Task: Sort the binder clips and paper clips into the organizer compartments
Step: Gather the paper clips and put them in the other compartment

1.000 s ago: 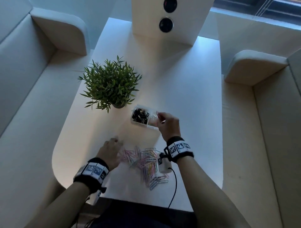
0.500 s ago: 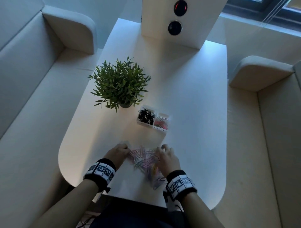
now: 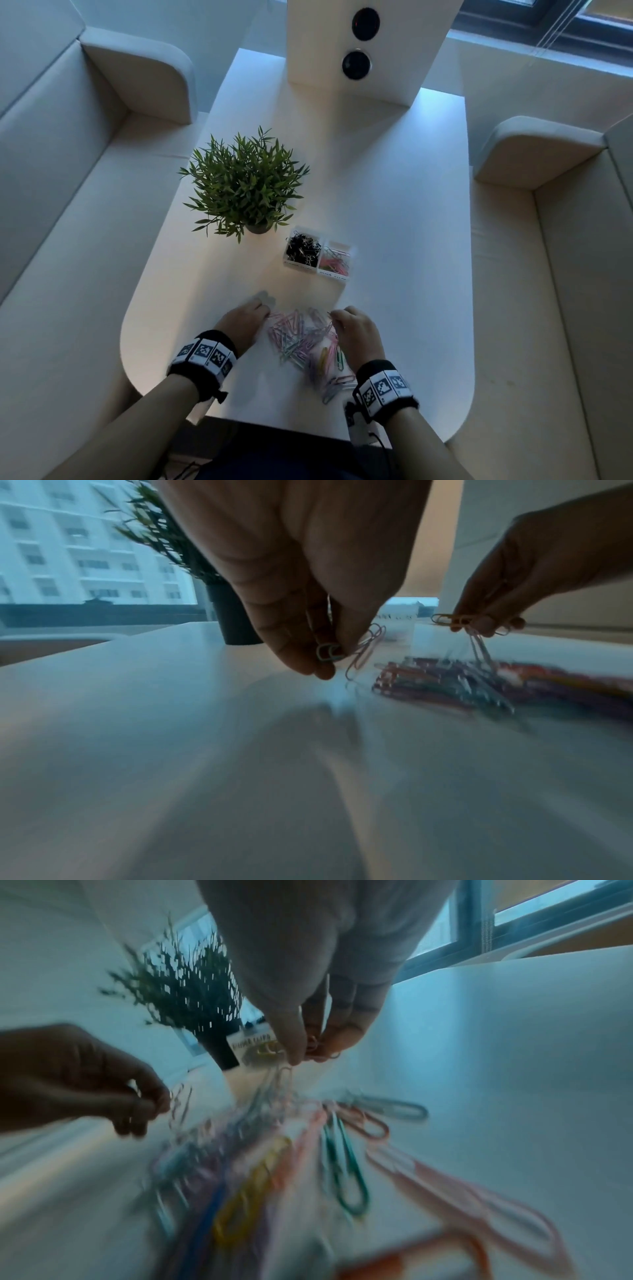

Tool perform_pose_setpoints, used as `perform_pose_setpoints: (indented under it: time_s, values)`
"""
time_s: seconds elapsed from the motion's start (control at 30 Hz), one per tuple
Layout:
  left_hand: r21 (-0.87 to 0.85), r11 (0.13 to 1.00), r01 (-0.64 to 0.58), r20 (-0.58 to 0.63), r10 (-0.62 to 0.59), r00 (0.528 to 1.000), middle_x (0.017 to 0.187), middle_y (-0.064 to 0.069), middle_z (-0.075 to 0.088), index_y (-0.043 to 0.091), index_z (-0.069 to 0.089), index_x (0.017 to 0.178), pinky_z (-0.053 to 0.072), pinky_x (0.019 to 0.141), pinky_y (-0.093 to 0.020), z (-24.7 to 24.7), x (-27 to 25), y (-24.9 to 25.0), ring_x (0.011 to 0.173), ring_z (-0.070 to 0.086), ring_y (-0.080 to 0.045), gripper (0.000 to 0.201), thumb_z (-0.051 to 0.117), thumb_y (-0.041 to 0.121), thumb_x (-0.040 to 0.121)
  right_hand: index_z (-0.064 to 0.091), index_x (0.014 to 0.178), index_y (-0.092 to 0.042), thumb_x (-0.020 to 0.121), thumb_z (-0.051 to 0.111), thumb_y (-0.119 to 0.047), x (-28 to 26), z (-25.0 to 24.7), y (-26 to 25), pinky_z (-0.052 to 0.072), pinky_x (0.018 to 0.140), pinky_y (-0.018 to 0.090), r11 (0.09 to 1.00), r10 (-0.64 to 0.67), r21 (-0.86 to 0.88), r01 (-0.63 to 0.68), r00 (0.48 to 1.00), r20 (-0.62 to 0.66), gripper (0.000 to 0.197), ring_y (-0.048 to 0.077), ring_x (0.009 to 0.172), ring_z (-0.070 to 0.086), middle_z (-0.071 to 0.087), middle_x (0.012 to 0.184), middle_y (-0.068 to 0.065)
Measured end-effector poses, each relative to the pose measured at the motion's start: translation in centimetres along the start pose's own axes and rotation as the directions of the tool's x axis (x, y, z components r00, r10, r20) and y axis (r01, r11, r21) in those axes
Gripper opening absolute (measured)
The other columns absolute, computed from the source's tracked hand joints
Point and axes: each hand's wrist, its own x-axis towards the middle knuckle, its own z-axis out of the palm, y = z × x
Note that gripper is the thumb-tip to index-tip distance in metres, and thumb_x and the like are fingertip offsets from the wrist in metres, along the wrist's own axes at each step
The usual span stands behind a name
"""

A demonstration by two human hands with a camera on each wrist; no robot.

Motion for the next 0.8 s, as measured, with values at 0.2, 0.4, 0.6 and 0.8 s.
perform_pose_setpoints:
  time_s: [0.2, 0.4, 0.6, 0.8]
  values:
    - [-0.155, 0.987, -0.052, -0.154, 0.028, 0.988, 0.081, -0.014, 0.063, 0.004, 0.062, 0.082, 0.056, 0.056, -0.035, -0.7, -0.5, 1.3, 0.065, 0.063, -0.03, 0.001, 0.061, 0.004, 0.081, 0.072, 0.082, -0.01, 0.084, 0.067, -0.011, 4.9, -5.3, -1.1, 0.047, 0.061, 0.025, 0.981, 0.043, 0.194, -0.001, 0.975, -0.217, 0.005, 0.018, 0.06, 0.059, 0.068, 0.071, 0.005]
    - [-0.23, 0.97, -0.076, -0.224, 0.023, 0.974, 0.087, -0.011, 0.062, 0.007, 0.061, 0.09, 0.054, 0.061, -0.035, -2.3, 1.1, 4.0, 0.071, 0.061, -0.03, 0.036, 0.034, 0.03, 0.087, 0.065, 0.064, -0.002, 0.082, 0.058, 0.003, 10.7, -4.8, -2.2, 0.043, 0.053, 0.024, 0.998, 0.058, 0.005, -0.057, 0.997, -0.056, 0.019, 0.019, 0.052, 0.05, 0.059, 0.059, 0.01]
    - [-0.261, 0.961, -0.096, -0.287, 0.018, 0.958, 0.093, -0.012, 0.063, 0.006, 0.063, 0.093, 0.052, 0.068, -0.035, -5.5, 4.4, 6.7, 0.08, 0.06, -0.027, 0.012, 0.053, 0.009, 0.086, 0.068, 0.082, -0.004, 0.084, 0.058, 0.002, 10.4, -4.2, -2.4, 0.055, 0.061, 0.029, 0.998, -0.007, -0.068, 0.0, 0.995, -0.097, 0.012, 0.026, 0.064, 0.064, 0.069, 0.074, 0.012]
    - [-0.131, 0.991, -0.037, -0.2, 0.011, 0.98, 0.098, -0.018, 0.061, 0.0, 0.061, 0.094, 0.048, 0.072, -0.04, -7.8, 9.7, 8.0, 0.085, 0.059, -0.036, 0.014, 0.05, 0.009, 0.088, 0.069, 0.101, -0.006, 0.085, 0.063, -0.007, 6.4, -4.6, 0.5, 0.055, 0.075, 0.032, 0.986, 0.105, 0.159, -0.053, 0.937, -0.333, 0.017, 0.025, 0.08, 0.066, 0.071, 0.092, 0.012]
